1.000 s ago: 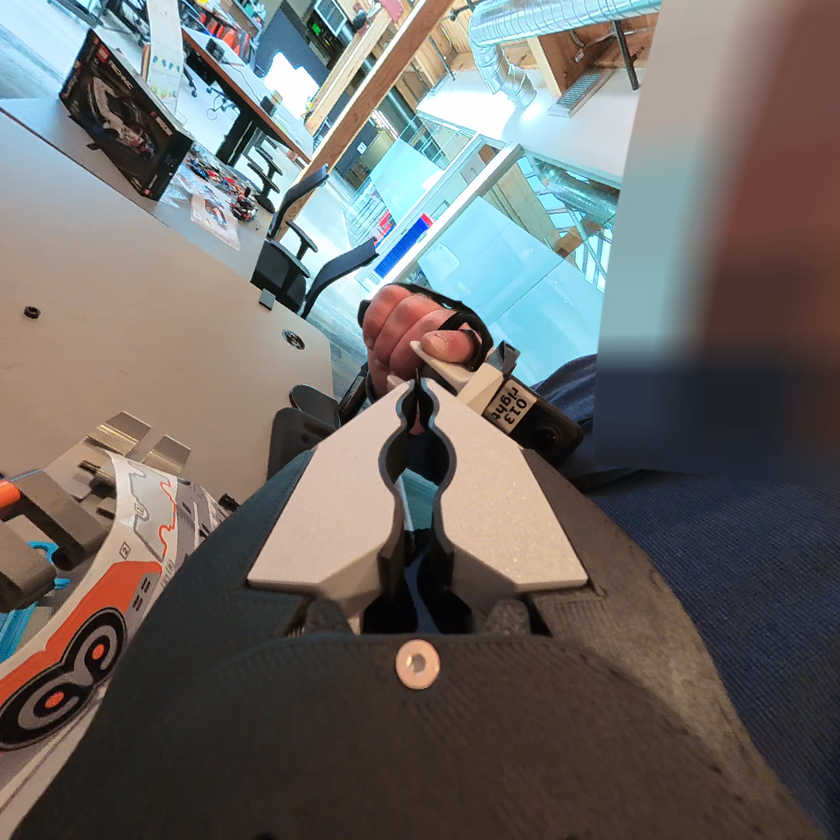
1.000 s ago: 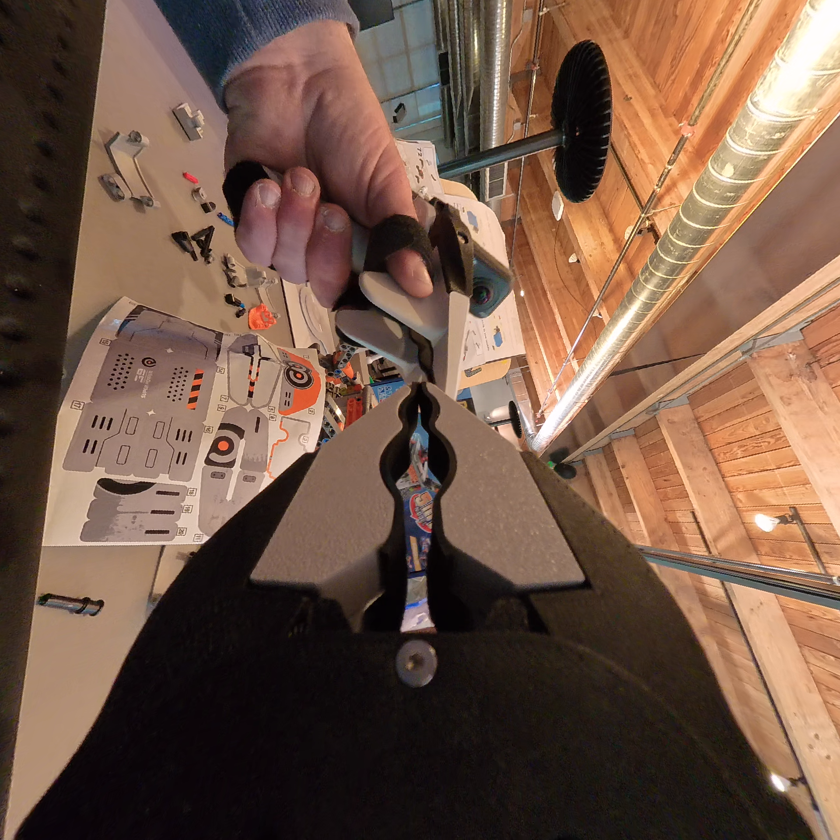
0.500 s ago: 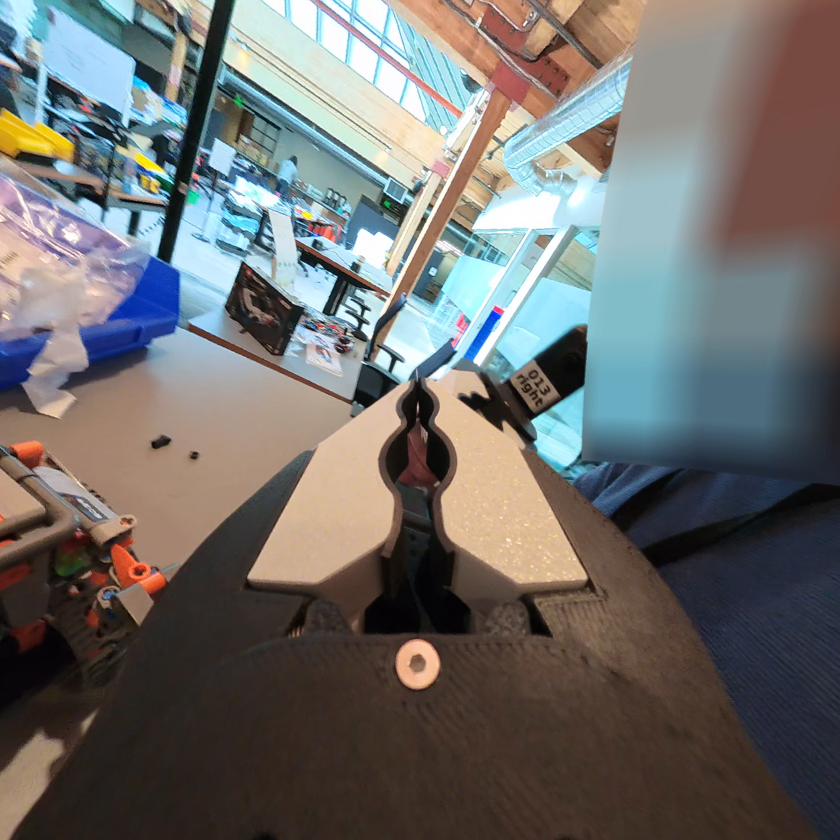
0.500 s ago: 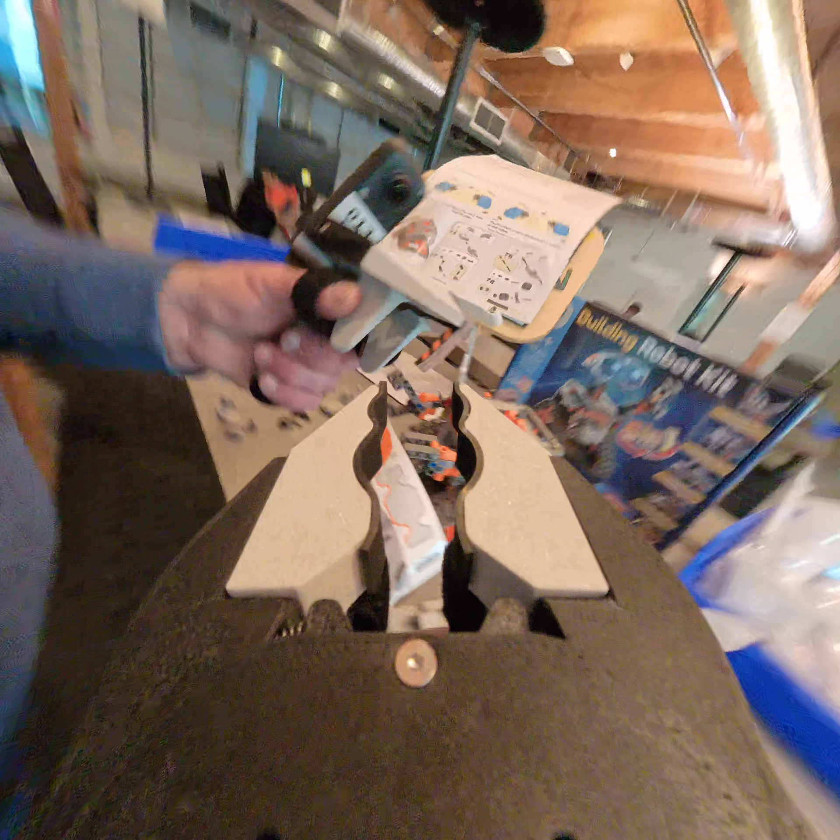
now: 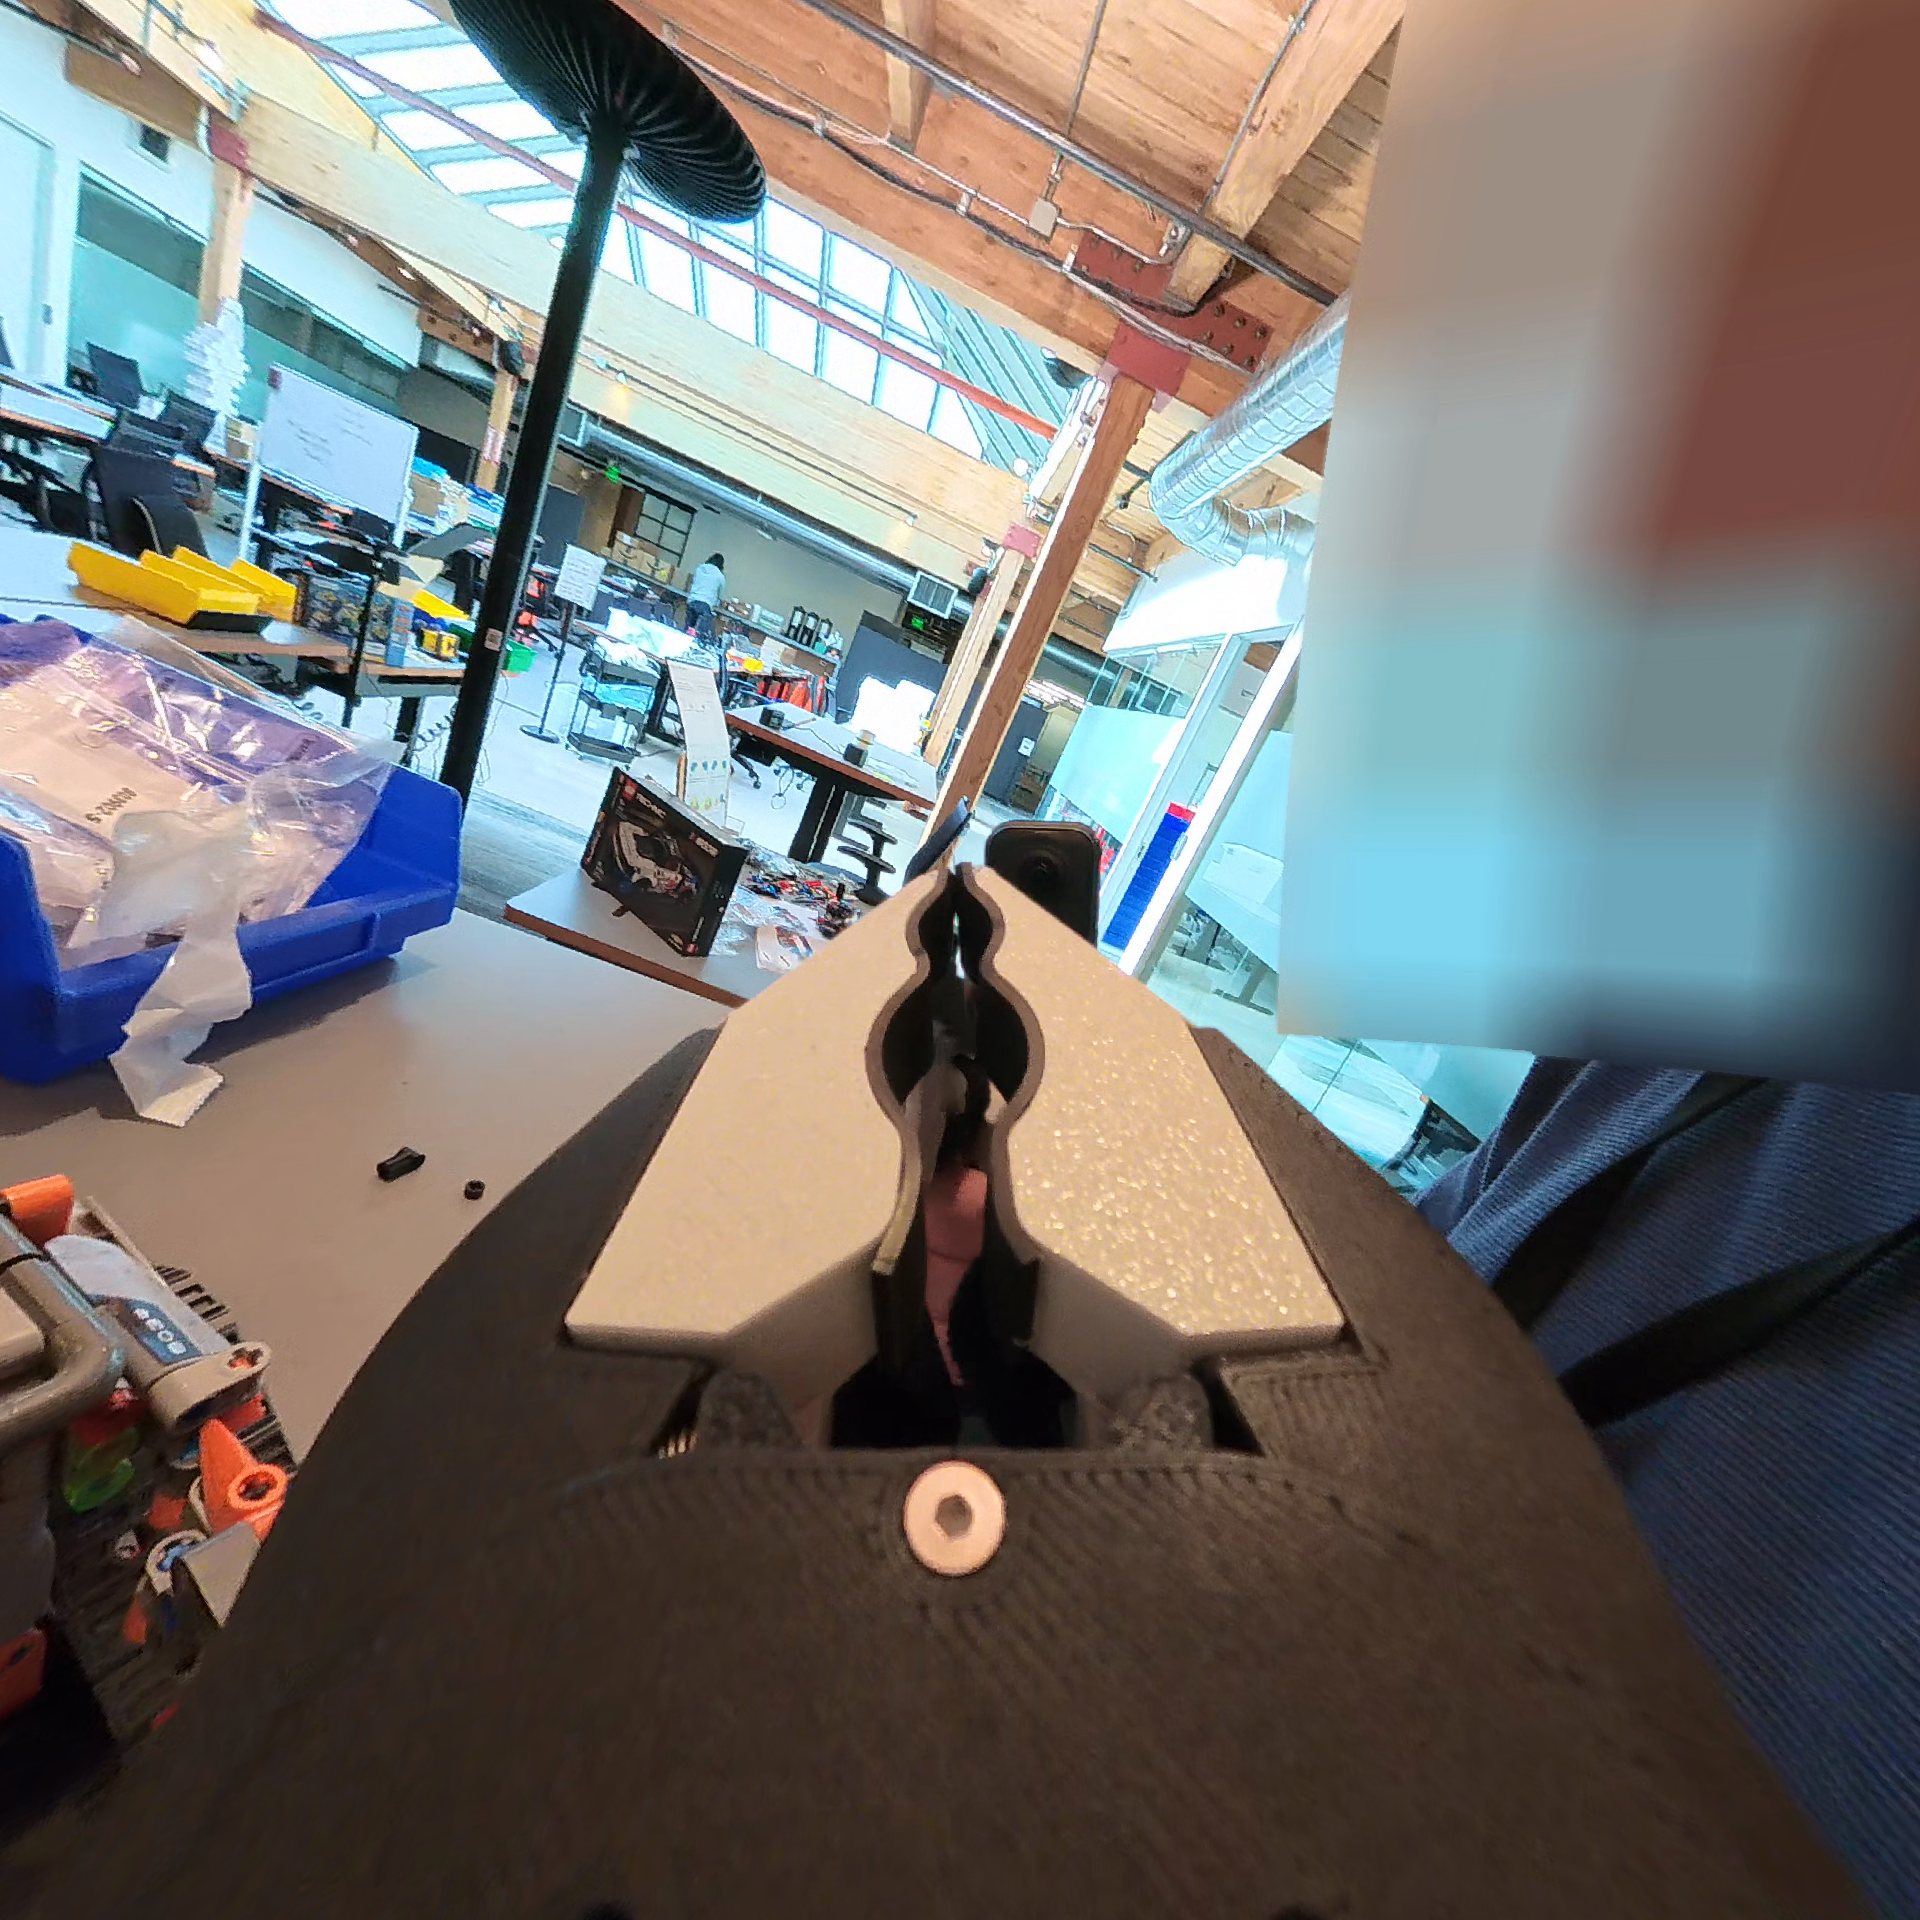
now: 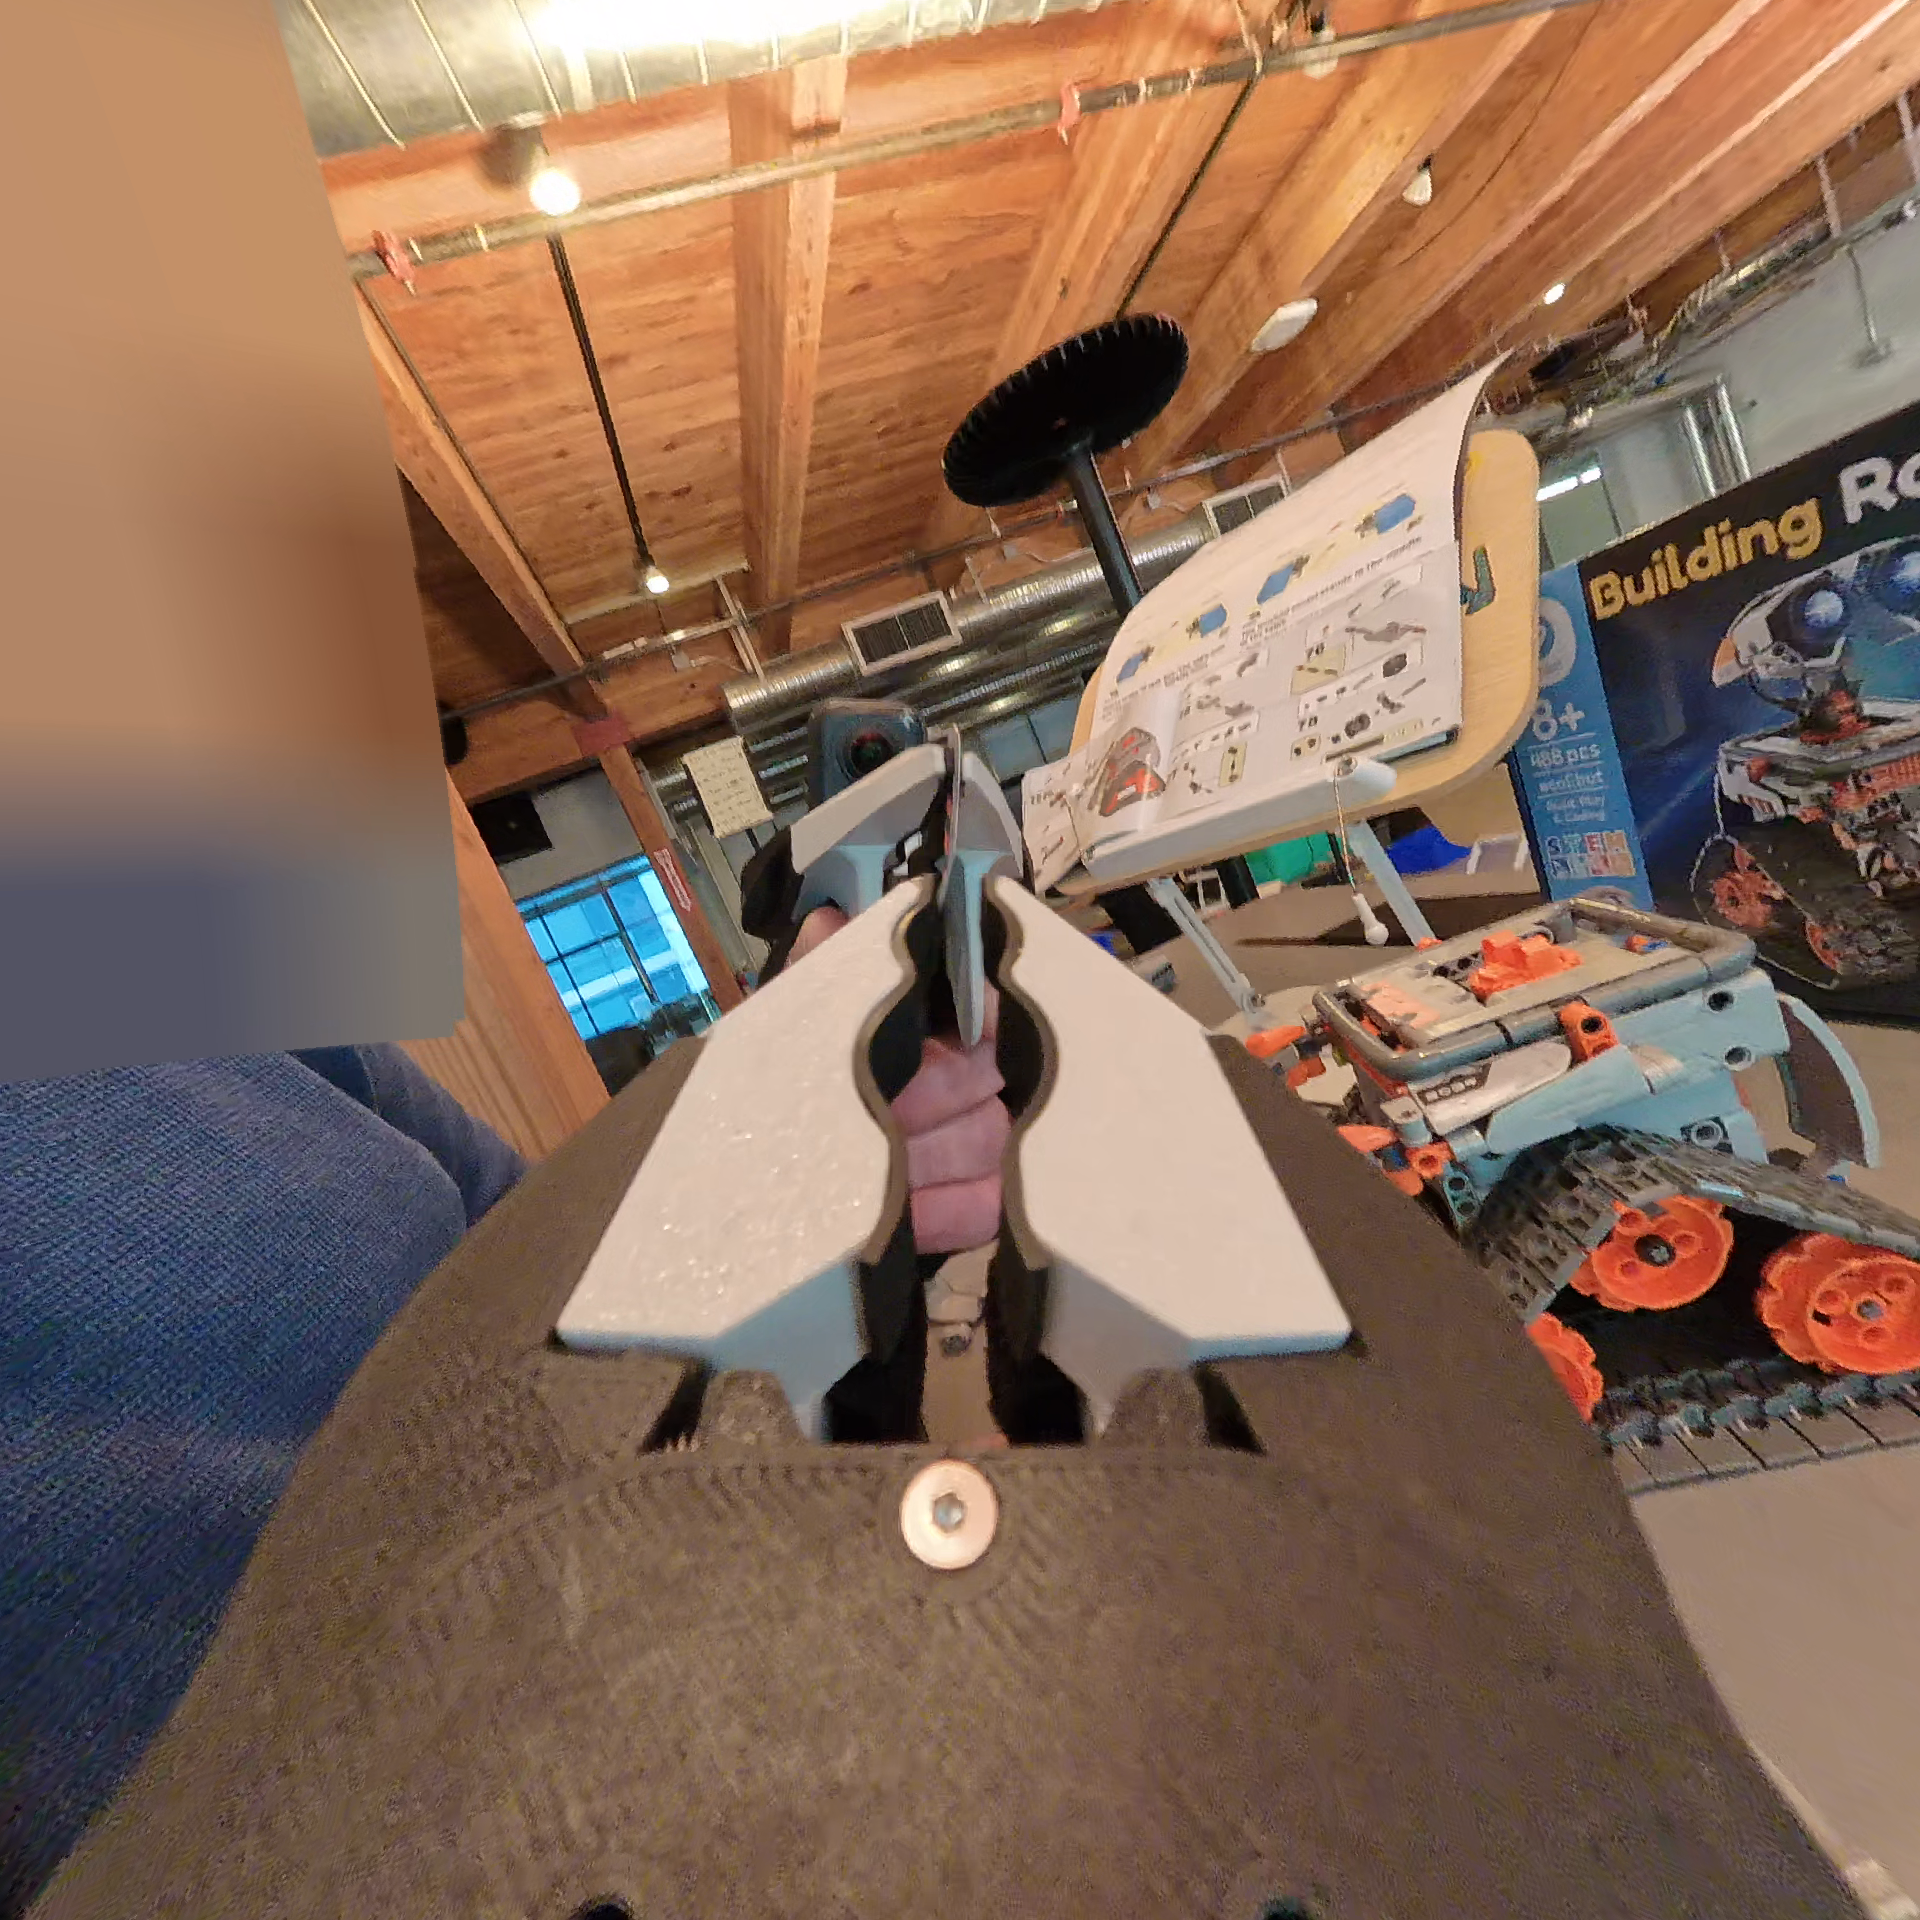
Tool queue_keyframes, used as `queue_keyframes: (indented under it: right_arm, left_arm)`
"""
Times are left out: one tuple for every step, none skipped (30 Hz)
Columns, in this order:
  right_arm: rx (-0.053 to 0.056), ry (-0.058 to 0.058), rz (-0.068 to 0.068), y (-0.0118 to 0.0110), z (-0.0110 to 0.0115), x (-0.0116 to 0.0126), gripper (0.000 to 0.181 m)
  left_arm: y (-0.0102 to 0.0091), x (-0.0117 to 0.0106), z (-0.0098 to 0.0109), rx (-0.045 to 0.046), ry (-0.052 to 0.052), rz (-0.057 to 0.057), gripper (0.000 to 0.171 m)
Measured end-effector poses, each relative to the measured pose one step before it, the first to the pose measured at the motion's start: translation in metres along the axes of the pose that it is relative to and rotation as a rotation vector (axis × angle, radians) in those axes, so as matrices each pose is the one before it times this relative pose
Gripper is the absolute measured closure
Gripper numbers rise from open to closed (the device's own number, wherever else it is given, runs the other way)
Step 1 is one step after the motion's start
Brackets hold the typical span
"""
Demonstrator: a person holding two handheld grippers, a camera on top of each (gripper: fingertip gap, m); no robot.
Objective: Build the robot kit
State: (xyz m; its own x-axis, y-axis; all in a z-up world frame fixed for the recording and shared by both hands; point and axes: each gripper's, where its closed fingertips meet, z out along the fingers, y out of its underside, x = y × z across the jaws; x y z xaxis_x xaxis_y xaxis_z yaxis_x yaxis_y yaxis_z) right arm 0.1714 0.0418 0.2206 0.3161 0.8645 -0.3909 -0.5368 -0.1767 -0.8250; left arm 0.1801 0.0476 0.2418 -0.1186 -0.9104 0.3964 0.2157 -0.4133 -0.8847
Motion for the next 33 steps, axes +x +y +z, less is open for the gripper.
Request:
queue_keyframes:
  right_arm:
    - [0.0113, -0.0111, 0.0060, -0.00235, -0.00072, -0.00062, 0.181]
    - [-0.0060, 0.0001, 0.0018, -0.00012, -0.00037, 0.00092, 0.181]
    - [-0.0068, 0.0060, -0.0148, -0.00014, -0.00062, 0.00092, 0.181]
    - [-0.0049, 0.0001, -0.0171, -0.00067, -0.00052, -0.00022, 0.181]
    - [-0.0094, 0.0021, -0.0124, -0.00037, -0.00064, 0.00039, 0.181]
    - [-0.0207, 0.0014, -0.0151, 0.00067, -0.00050, 0.00083, 0.181]
    - [-0.0259, -0.0037, -0.0203, 0.00048, -0.00093, 0.00072, 0.181]
    - [-0.0195, -0.0002, -0.0187, -0.00118, -0.00160, 0.00170, 0.181]
    - [-0.0291, -0.0061, -0.0208, -0.00065, -0.00153, 0.00180, 0.181]
    - [-0.0484, -0.0185, -0.0223, 0.00120, -0.00157, 0.00111, 0.181]
    - [-0.0427, 0.0040, -0.0302, -0.00016, -0.00281, 0.00563, 0.181]
    - [-0.0419, 0.0139, -0.0349, -0.00070, -0.00336, 0.00817, 0.181]
    - [-0.0685, -0.0143, -0.0269, 0.00346, -0.00224, 0.00520, 0.181]
    - [-0.0727, -0.0153, -0.0212, 0.00483, -0.00194, 0.00555, 0.181]
    - [-0.0488, 0.0071, -0.0356, 0.00188, -0.00202, 0.00820, 0.181]
    - [-0.0746, -0.0147, -0.0377, 0.00652, -0.00061, 0.00505, 0.181]
    - [-0.0967, -0.0277, -0.0220, 0.01107, 0.00027, 0.00425, 0.181]
    - [-0.0687, -0.0037, -0.0152, 0.00734, 0.00025, 0.00852, 0.181]
    - [-0.0624, -0.0246, -0.0162, 0.00641, 0.00098, 0.00510, 0.181]
    - [-0.0482, -0.0360, -0.0330, 0.00406, 0.00183, 0.00211, 0.181]
    - [-0.0245, -0.0283, -0.0224, 0.00072, 0.00197, 0.00358, 0.181]
    - [-0.0244, -0.0261, 0.0023, 0.00090, 0.00260, 0.00457, 0.181]
    - [-0.0402, -0.0274, -0.0089, 0.00358, 0.00353, 0.00318, 0.181]
    - [-0.0462, -0.0177, -0.0270, 0.00488, 0.00372, 0.00283, 0.181]
    - [-0.0357, -0.0108, -0.0150, 0.00338, 0.00312, 0.00375, 0.181]
    - [-0.0200, -0.0122, -0.0019, 0.00130, 0.00273, 0.00368, 0.181]
    - [-0.0045, -0.0104, -0.0066, -0.00032, 0.00211, 0.00342, 0.181]
    - [0.0022, -0.0126, -0.0082, -0.00070, 0.00160, 0.00267, 0.181]
    - [0.0023, -0.0114, -0.0032, -0.00023, 0.00116, 0.00277, 0.181]
    - [-0.0053, -0.0110, 0.0010, 0.00101, 0.00112, 0.00251, 0.181]
    - [-0.0129, -0.0056, -0.0065, 0.00204, 0.00099, 0.00248, 0.181]
    - [-0.0145, -0.0130, -0.0094, 0.00199, 0.00132, 0.00072, 0.181]
    - [-0.0063, -0.0211, -0.0117, 0.00048, 0.00134, -0.00112, 0.181]
  left_arm:
    - [0.00088, 0.00035, 0.00024, -0.00416, 0.0067, -0.0047, 0.171]
    - [-0.00001, -0.00067, -0.00028, 0.00317, -0.0019, -0.0047, 0.171]
    - [0.00081, -0.00024, 0.00005, -0.00096, 0.0004, -0.0002, 0.171]
    - [0.00088, 0.00090, 0.00001, -0.00142, 0.0082, -0.0011, 0.171]
    - [0.00063, 0.00014, -0.00028, -0.00091, 0.0013, 0.0006, 0.171]
    - [0.00094, -0.00086, -0.00074, -0.00562, -0.0075, 0.0090, 0.171]
    - [0.00185, -0.00022, -0.00063, -0.01395, -0.0062, 0.0174, 0.171]
    - [0.00294, -0.00024, -0.00051, -0.02124, -0.0101, 0.0198, 0.171]
    - [0.00220, -0.00246, -0.00087, -0.02070, -0.0265, 0.0164, 0.168]
    - [-0.00083, -0.00361, -0.00258, -0.00495, -0.0327, 0.0193, 0.159]
    - [-0.00095, -0.00638, -0.00363, -0.01222, -0.0464, 0.0205, 0.149]
    - [-0.00152, -0.00718, -0.00421, -0.01872, -0.0493, 0.0203, 0.139]
    - [-0.00115, -0.00712, -0.00412, -0.02728, -0.0500, 0.0261, 0.130]
    - [0.00217, -0.00707, -0.00279, -0.04921, -0.0498, 0.0346, 0.122]
    - [0.00688, -0.00718, -0.00134, -0.07578, -0.0499, 0.0429, 0.115]
    - [0.00901, -0.00873, -0.00024, -0.08242, -0.0609, 0.0541, 0.106]
    - [0.00914, -0.00929, 0.00036, -0.07529, -0.0637, 0.0593, 0.104]
    - [0.00977, -0.00682, 0.00181, -0.07215, -0.0479, 0.0598, 0.104]
    - [0.00964, -0.00658, 0.00290, -0.06933, -0.0476, 0.0519, 0.103]
    - [0.00897, -0.00625, 0.00352, -0.06275, -0.0495, 0.0467, 0.101]
    - [0.00948, -0.00170, 0.00499, -0.06319, -0.0234, 0.0382, 0.098]
    - [0.00925, 0.00069, 0.00590, -0.06401, -0.0118, 0.0216, 0.094]
    - [0.00672, -0.00189, 0.00533, -0.04328, -0.0328, 0.0231, 0.093]
    - [0.00744, -0.00357, 0.00536, -0.04475, -0.0443, 0.0324, 0.094]
    - [0.00716, -0.00366, 0.00489, -0.04137, -0.0408, 0.0270, 0.099]
    - [0.00381, -0.00192, 0.00332, -0.01536, -0.0254, 0.0129, 0.106]
    - [0.00353, 0.00044, 0.00260, -0.01420, -0.0045, 0.0036, 0.112]
    - [0.00342, -0.00077, 0.00134, -0.01571, -0.0074, 0.0035, 0.114]
    - [0.00149, -0.00155, -0.00006, -0.00208, -0.0096, 0.0039, 0.118]
    - [0.00190, -0.00065, -0.00047, -0.00758, -0.0015, 0.0058, 0.127]
    - [0.00270, -0.00157, -0.00027, -0.01219, -0.0059, 0.0080, 0.133]
    - [0.00250, -0.00247, -0.00033, -0.00855, -0.0115, 0.0065, 0.133]
    - [0.00256, -0.00162, -0.00044, -0.00680, -0.0035, 0.0092, 0.135]
